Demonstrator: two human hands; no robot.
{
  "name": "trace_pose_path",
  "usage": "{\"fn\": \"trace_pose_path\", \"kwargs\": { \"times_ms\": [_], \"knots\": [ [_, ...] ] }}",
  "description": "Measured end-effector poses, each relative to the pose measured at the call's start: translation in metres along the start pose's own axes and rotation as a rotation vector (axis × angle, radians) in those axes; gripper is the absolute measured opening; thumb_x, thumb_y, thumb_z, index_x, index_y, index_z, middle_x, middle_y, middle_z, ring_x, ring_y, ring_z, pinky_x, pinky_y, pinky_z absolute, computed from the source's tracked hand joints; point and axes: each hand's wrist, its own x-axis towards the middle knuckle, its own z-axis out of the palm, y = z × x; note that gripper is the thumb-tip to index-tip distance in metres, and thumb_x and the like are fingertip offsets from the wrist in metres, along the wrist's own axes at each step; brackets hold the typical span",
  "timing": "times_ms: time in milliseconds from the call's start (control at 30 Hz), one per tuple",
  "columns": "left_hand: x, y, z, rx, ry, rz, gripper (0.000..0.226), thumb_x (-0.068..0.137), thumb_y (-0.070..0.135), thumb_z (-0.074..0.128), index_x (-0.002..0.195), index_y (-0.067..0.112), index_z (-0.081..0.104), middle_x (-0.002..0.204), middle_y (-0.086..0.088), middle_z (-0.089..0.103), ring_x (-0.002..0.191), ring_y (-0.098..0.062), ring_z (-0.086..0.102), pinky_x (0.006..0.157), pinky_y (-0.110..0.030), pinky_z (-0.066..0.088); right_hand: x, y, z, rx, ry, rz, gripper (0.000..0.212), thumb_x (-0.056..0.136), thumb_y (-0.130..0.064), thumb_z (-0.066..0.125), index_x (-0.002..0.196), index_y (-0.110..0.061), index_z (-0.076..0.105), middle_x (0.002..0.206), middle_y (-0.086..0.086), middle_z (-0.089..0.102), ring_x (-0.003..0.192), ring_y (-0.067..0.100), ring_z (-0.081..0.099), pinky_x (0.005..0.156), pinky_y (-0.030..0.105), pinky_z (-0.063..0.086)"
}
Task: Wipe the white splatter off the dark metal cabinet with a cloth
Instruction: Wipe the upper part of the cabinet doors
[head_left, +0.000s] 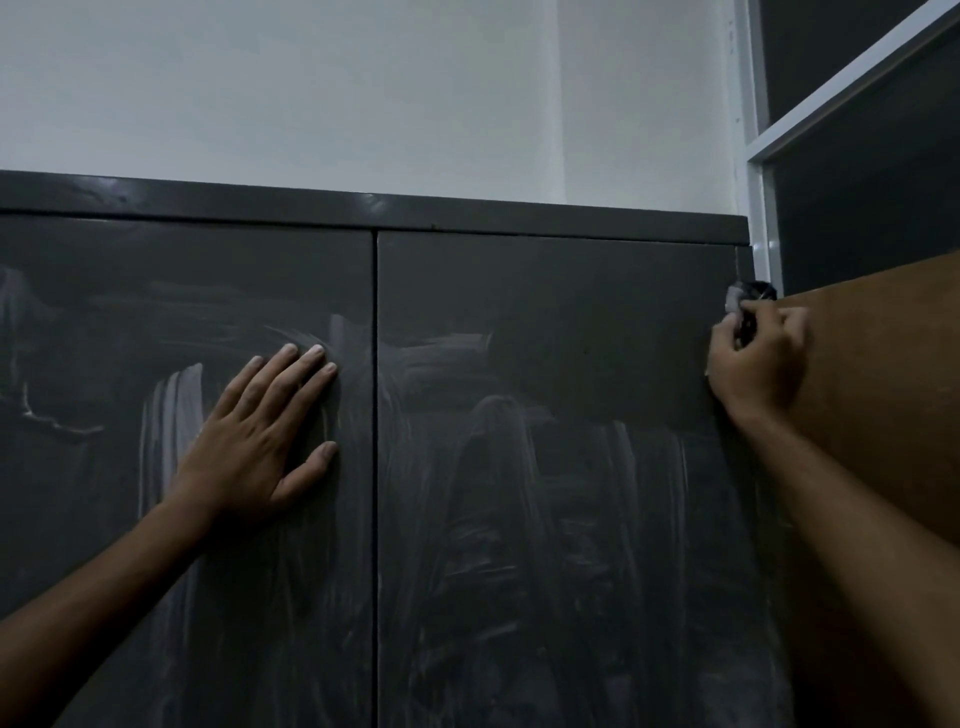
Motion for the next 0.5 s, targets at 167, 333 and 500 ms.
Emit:
{"fn": "trace_pose_path", "kwargs": {
  "times_ms": [167,333,500],
  "knots": [
    [-0.001,-0.001,0.000,0.009,-0.008,0.000,0.083,0.098,0.060,0.036,0.163,0.009,0.029,0.172,-0.014,0.021,0.161,-0.029,0.013,0.130,-0.051,0.013,-0.030,-0.023,0.009,0.035,-0.238,-0.714,0.023,0.095,-0.023,0.067,0.112,-0.006,0.067,0.103,0.018,0.053,0.090,0.030,0.053,0.066,0.036,0.048],
    [0.000,-0.001,0.001,0.021,-0.010,-0.003,0.083,0.099,0.061,0.036,0.163,0.009,0.028,0.172,-0.013,0.020,0.161,-0.029,0.013,0.130,-0.051,0.013,0.018,-0.033,0.009,0.015,-0.080,-0.379,0.025,0.097,-0.028,0.059,0.112,-0.009,0.065,0.114,0.020,0.050,0.099,0.033,0.053,0.072,0.032,0.043],
    [-0.001,-0.002,0.001,0.026,0.000,0.003,0.083,0.098,0.059,0.038,0.163,0.008,0.029,0.172,-0.013,0.021,0.161,-0.029,0.013,0.130,-0.051,0.014,-0.001,-0.087,0.035,0.093,-0.108,-0.462,0.025,0.097,-0.028,0.063,0.114,-0.011,0.070,0.121,0.020,0.052,0.106,0.034,0.052,0.078,0.032,0.044]
  ]
}}
